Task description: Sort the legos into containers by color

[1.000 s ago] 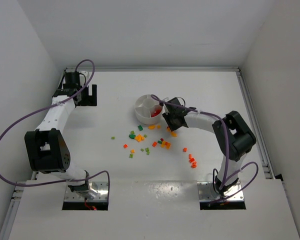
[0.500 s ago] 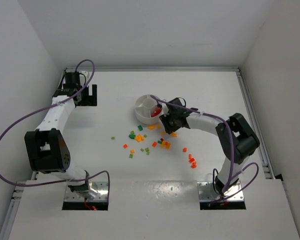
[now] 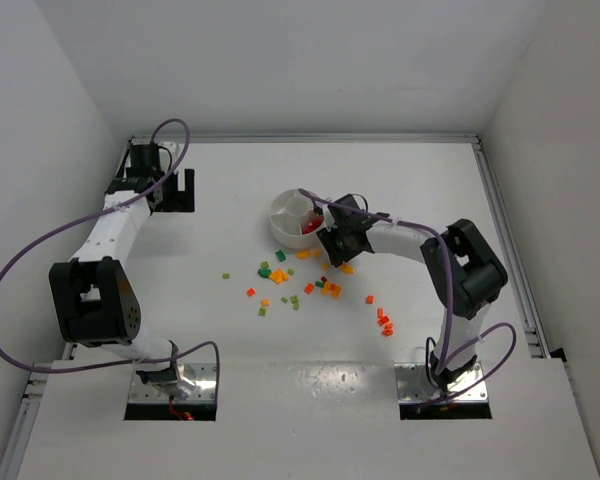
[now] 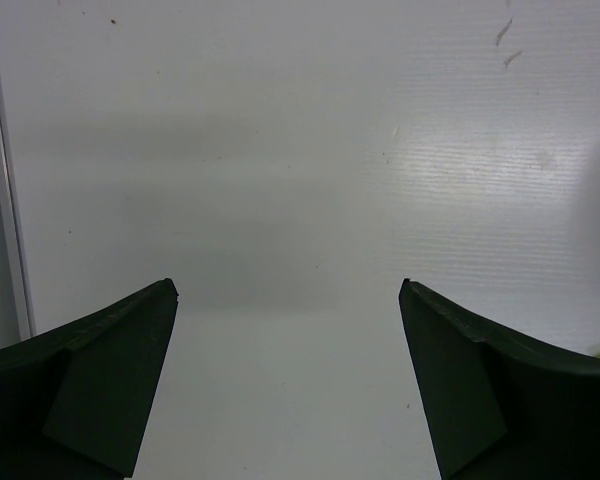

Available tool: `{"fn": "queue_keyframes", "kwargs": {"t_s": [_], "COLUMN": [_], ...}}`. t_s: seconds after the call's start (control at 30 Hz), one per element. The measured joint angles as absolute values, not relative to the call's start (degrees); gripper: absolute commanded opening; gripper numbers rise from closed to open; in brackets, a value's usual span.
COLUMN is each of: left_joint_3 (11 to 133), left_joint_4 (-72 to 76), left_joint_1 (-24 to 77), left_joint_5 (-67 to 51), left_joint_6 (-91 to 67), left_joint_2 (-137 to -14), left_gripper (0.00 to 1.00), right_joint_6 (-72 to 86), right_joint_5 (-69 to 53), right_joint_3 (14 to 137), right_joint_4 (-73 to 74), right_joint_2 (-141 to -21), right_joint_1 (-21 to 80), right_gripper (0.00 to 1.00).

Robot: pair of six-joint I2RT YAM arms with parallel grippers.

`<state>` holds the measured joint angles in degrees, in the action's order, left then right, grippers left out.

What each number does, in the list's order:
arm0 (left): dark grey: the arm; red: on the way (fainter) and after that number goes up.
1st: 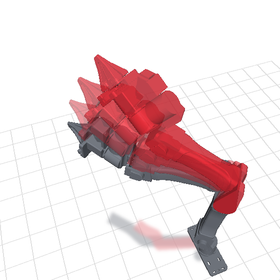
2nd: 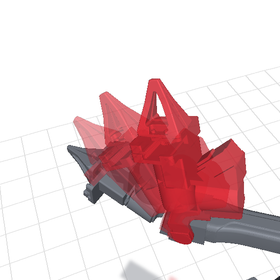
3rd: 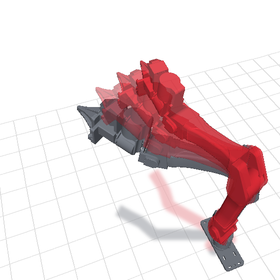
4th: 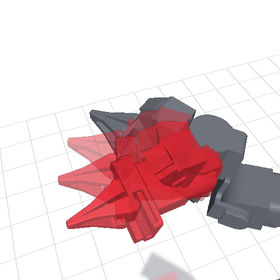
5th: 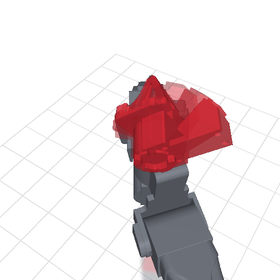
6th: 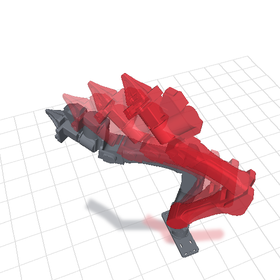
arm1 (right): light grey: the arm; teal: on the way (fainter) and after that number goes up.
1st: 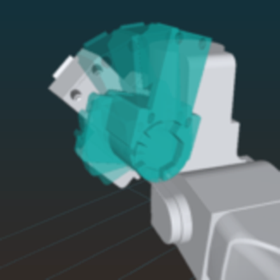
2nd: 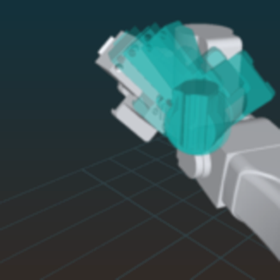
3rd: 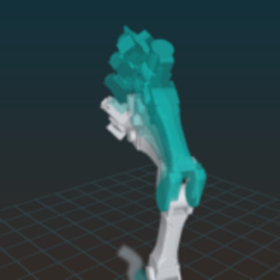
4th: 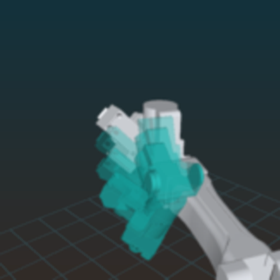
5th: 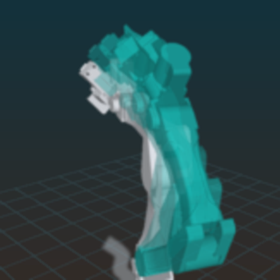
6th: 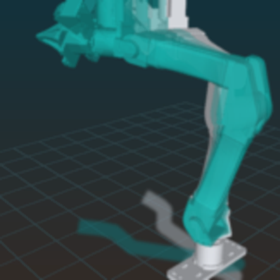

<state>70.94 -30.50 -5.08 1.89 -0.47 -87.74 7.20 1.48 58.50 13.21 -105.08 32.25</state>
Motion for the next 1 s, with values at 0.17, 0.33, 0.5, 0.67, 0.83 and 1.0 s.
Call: {"fn": "queue_keyframes", "kwargs": {"t_s": [0.17,0.33,0.5,0.67,0.83,1.0], "left_joint_3": [70.9,70.9,70.9,70.9,70.9,70.9], "left_joint_4": [-30.5,-30.5,-30.5,-30.5,-30.5,-30.5], "left_joint_1": [-5.1,-5.1,-5.1,-5.1,-5.1,-5.1], "left_joint_5": [1.8,1.8,1.8,1.8,1.8,1.8], "left_joint_6": [-0.5,-0.5,-0.5,-0.5,-0.5,-0.5], "left_joint_2": [-87.8,-88.1,-88.3,-88.3,-88.3,-88.3], "left_gripper": [1.00,1.00,1.00,1.00,1.00,1.00], "right_joint_6": [8.8,10.1,10.7,10.8,11.0,11.0], "right_joint_5": [1.5,1.7,2.1,2.3,2.3,2.3], "right_joint_3": [60.7,61.8,62.6,62.6,62.6,62.6], "right_joint_4": [13.4,13.6,13.6,13.5,13.6,13.6], "right_joint_2": [-107.5,-108.4,-109.0,-109.0,-109.0,-109.0], "right_joint_1": [32.2,32.2,32.2,32.0,31.7,31.2], "right_gripper": [0.40,0.35,0.33,0.31,0.28,0.20]}}
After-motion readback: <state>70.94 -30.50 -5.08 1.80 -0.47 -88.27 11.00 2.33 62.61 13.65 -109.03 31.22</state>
